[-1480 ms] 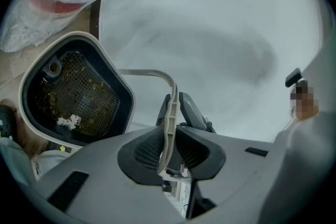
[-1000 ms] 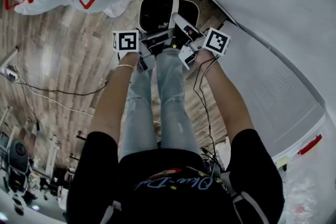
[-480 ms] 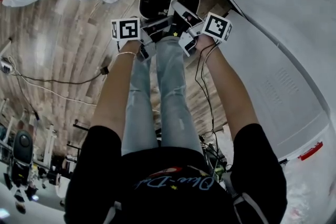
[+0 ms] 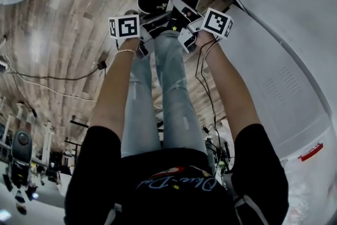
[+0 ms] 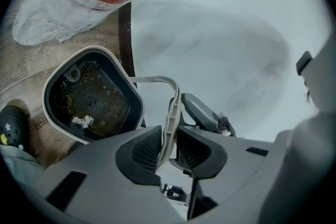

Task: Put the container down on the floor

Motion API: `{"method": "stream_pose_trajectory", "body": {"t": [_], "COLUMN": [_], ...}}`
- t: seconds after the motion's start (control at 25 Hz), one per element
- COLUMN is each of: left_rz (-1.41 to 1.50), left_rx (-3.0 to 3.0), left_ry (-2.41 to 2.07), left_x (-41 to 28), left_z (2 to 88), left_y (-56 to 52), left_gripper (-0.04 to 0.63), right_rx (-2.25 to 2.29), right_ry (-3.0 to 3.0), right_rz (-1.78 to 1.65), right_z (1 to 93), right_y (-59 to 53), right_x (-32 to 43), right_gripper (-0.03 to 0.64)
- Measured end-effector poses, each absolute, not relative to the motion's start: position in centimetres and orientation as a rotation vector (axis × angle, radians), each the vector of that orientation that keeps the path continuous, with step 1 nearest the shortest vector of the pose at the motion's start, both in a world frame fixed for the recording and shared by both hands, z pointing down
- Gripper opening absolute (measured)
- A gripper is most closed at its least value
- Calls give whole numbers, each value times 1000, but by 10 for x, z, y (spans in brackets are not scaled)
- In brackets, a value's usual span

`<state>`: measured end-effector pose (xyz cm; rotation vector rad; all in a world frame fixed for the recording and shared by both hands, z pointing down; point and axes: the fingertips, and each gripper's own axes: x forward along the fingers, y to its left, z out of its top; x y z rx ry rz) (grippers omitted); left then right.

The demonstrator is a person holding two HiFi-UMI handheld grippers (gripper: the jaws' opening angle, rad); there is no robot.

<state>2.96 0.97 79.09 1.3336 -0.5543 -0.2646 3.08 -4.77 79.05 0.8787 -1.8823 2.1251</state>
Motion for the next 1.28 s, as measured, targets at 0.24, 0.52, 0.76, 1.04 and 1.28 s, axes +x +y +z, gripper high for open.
{"method": "stream_pose_trajectory", "body": {"t": [0.24, 0.52, 0.76, 1.04, 1.28], "left_rz": [-194, -76, -77, -33, -27], "left_rx": [1393, 1428, 1417, 1422, 1406], "left_ry": [-599, -662, -715, -768, -803], "left_x": [28, 18, 21, 2, -18], "left_z": [792, 803, 803, 810, 819], "left_y": [13, 18, 17, 20, 22], "left_gripper": [77, 109, 123, 152, 149], "right_rx": [843, 785, 770, 788, 870], "right_ry": [-1852, -1827, -1817, -1793, -1786], "right_rz": [2094, 2008, 2004, 1945, 1890], "right_z": [793, 799, 802, 809, 813], "right_y": [-46, -42, -41, -38, -42], "right_x": [27, 24, 26, 6, -8], "right_gripper": [55, 54, 54, 54, 48]}}
